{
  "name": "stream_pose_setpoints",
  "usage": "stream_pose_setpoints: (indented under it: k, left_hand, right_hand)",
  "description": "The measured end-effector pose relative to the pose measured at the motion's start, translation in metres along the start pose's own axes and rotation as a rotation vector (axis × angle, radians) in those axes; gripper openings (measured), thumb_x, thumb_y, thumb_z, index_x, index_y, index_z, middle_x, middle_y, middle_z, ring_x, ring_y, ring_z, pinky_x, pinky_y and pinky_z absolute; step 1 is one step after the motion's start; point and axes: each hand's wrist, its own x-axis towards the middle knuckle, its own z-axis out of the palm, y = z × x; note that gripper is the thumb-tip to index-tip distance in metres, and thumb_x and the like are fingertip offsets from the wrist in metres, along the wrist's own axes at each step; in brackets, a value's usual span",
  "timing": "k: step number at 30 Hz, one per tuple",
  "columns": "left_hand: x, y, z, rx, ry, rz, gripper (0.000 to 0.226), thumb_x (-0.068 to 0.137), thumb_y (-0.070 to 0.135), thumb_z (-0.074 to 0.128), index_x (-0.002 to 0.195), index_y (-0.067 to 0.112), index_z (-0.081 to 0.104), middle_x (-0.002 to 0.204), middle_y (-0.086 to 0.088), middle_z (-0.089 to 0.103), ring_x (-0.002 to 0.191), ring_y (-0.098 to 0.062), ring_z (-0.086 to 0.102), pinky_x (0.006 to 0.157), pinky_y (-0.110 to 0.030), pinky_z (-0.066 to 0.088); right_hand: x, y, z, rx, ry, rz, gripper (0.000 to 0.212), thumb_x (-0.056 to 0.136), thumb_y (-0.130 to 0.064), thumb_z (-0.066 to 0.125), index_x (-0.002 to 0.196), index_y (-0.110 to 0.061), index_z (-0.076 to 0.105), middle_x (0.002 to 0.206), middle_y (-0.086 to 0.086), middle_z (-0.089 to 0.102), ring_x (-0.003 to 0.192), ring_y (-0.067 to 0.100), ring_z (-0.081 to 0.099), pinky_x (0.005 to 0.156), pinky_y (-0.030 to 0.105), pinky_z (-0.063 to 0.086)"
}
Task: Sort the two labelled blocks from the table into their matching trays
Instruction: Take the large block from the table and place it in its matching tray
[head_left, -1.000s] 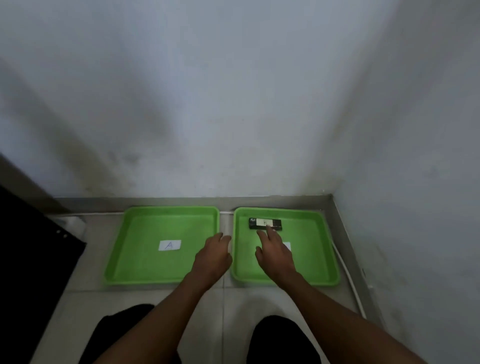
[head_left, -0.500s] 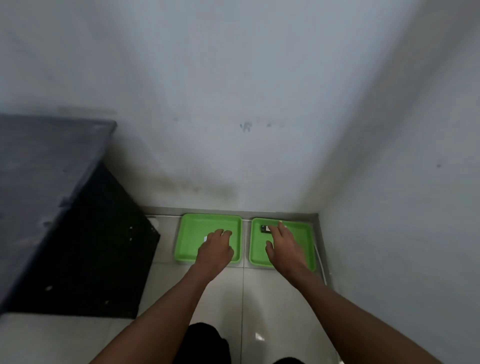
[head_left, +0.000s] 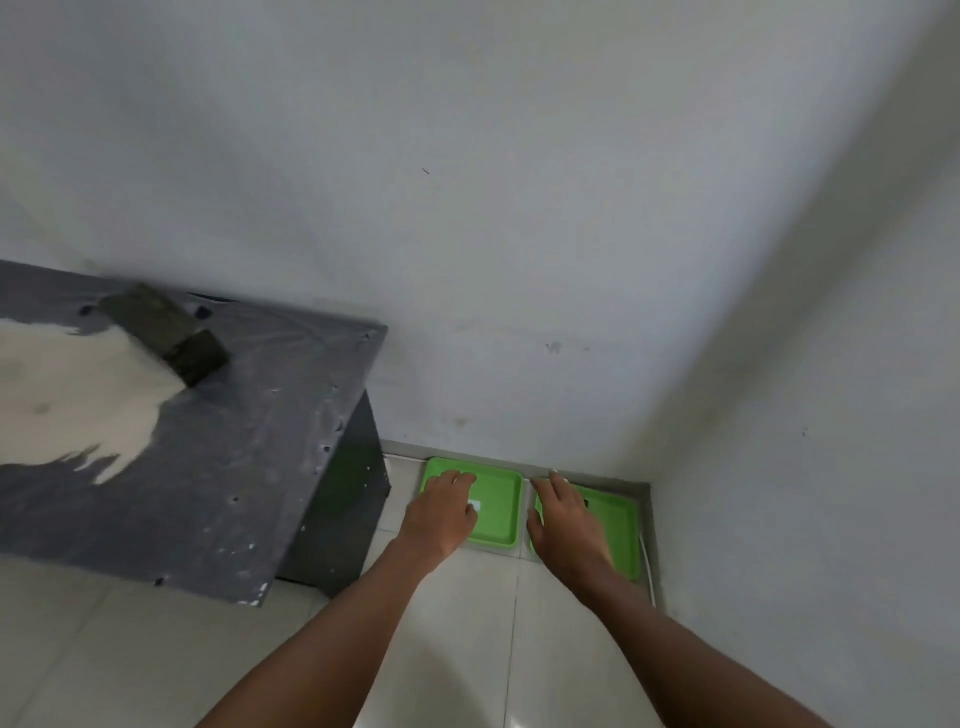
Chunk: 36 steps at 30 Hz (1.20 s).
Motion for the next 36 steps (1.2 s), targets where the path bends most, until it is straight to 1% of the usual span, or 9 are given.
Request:
stream_pose_setpoints:
  k: [4, 7, 9, 13, 16, 21, 25, 31, 36]
  left_hand:
    - [-0.023, -0.053, -0.045, -0.008, 0.048, 0.026, 0.047, 0.094, 0.015, 0.052, 0.14, 0.017, 0.046, 0.142, -0.005, 0.051, 0.129, -0.024, 0.049, 0.106, -0.043, 0.047]
    - [-0.041, -0.113, -0.078, 0.011, 0.069, 0.043, 0.046, 0.092, 0.014, 0.051, 0.138, 0.017, 0.047, 0.139, -0.006, 0.052, 0.128, -0.025, 0.049, 0.106, -0.041, 0.046]
    - [-0.051, -0.158, -0.099, 0.022, 0.069, 0.043, 0.046, 0.091, 0.014, 0.049, 0.137, 0.018, 0.048, 0.139, -0.006, 0.052, 0.129, -0.026, 0.048, 0.106, -0.04, 0.045]
    - [-0.062, -0.244, -0.138, 0.037, 0.075, -0.017, 0.043, 0.092, 0.018, 0.049, 0.134, 0.019, 0.05, 0.138, -0.007, 0.054, 0.126, -0.028, 0.052, 0.102, -0.039, 0.047]
    - [-0.056, -0.3, -0.165, 0.044, 0.088, -0.07, 0.041, 0.094, 0.02, 0.049, 0.135, 0.019, 0.049, 0.138, -0.007, 0.054, 0.124, -0.029, 0.053, 0.1, -0.04, 0.047]
    - [-0.027, -0.368, -0.204, 0.046, 0.099, -0.105, 0.043, 0.096, 0.02, 0.049, 0.139, 0.02, 0.047, 0.142, -0.007, 0.052, 0.125, -0.03, 0.054, 0.098, -0.042, 0.049]
    - [0.009, -0.412, -0.236, 0.046, 0.13, -0.149, 0.045, 0.096, 0.02, 0.049, 0.141, 0.022, 0.045, 0.145, -0.005, 0.048, 0.127, -0.029, 0.052, 0.097, -0.043, 0.05]
    - [0.064, -0.476, -0.284, 0.042, 0.148, -0.214, 0.042, 0.096, 0.025, 0.052, 0.137, 0.019, 0.047, 0.139, -0.006, 0.053, 0.124, -0.029, 0.053, 0.098, -0.042, 0.052]
    - [0.112, -0.518, -0.313, 0.053, 0.115, -0.241, 0.045, 0.095, 0.023, 0.052, 0.139, 0.018, 0.045, 0.139, -0.008, 0.052, 0.124, -0.029, 0.053, 0.095, -0.043, 0.053]
  right_hand:
    - [-0.001, -0.056, 0.009, -0.033, 0.009, -0.002, 0.05, 0.099, -0.029, 0.046, 0.147, -0.018, 0.034, 0.159, 0.012, 0.03, 0.146, 0.025, 0.03, 0.113, 0.037, 0.037]
    - [0.011, -0.113, 0.019, -0.041, 0.031, -0.014, 0.051, 0.099, -0.028, 0.047, 0.147, -0.017, 0.036, 0.157, 0.013, 0.034, 0.143, 0.027, 0.036, 0.11, 0.039, 0.041]
    - [0.021, -0.157, 0.029, -0.04, 0.039, -0.017, 0.05, 0.1, -0.028, 0.047, 0.147, -0.017, 0.036, 0.156, 0.012, 0.036, 0.142, 0.026, 0.037, 0.108, 0.039, 0.043]
    - [0.043, -0.244, 0.049, -0.008, 0.033, -0.053, 0.048, 0.099, -0.027, 0.048, 0.145, -0.017, 0.038, 0.151, 0.009, 0.043, 0.136, 0.026, 0.043, 0.103, 0.039, 0.046]
    - [0.063, -0.308, 0.065, 0.034, 0.023, -0.121, 0.047, 0.097, -0.025, 0.05, 0.142, -0.016, 0.042, 0.146, 0.008, 0.048, 0.131, 0.029, 0.048, 0.1, 0.04, 0.047]
    - [0.108, -0.392, 0.087, 0.087, 0.0, -0.184, 0.046, 0.096, -0.024, 0.05, 0.141, -0.016, 0.044, 0.141, 0.009, 0.053, 0.125, 0.03, 0.053, 0.097, 0.041, 0.048]
    - [0.158, -0.445, 0.104, 0.14, -0.03, -0.208, 0.046, 0.097, -0.025, 0.048, 0.141, -0.016, 0.043, 0.143, 0.009, 0.052, 0.126, 0.029, 0.053, 0.1, 0.04, 0.046]
    - [0.239, -0.503, 0.121, 0.2, -0.122, -0.202, 0.046, 0.098, -0.028, 0.046, 0.143, -0.016, 0.041, 0.145, 0.009, 0.049, 0.126, 0.029, 0.053, 0.102, 0.045, 0.048]
    - [0.298, -0.538, 0.134, 0.241, -0.142, -0.17, 0.044, 0.096, -0.027, 0.047, 0.139, -0.021, 0.041, 0.138, 0.009, 0.054, 0.119, 0.029, 0.057, 0.095, 0.046, 0.052]
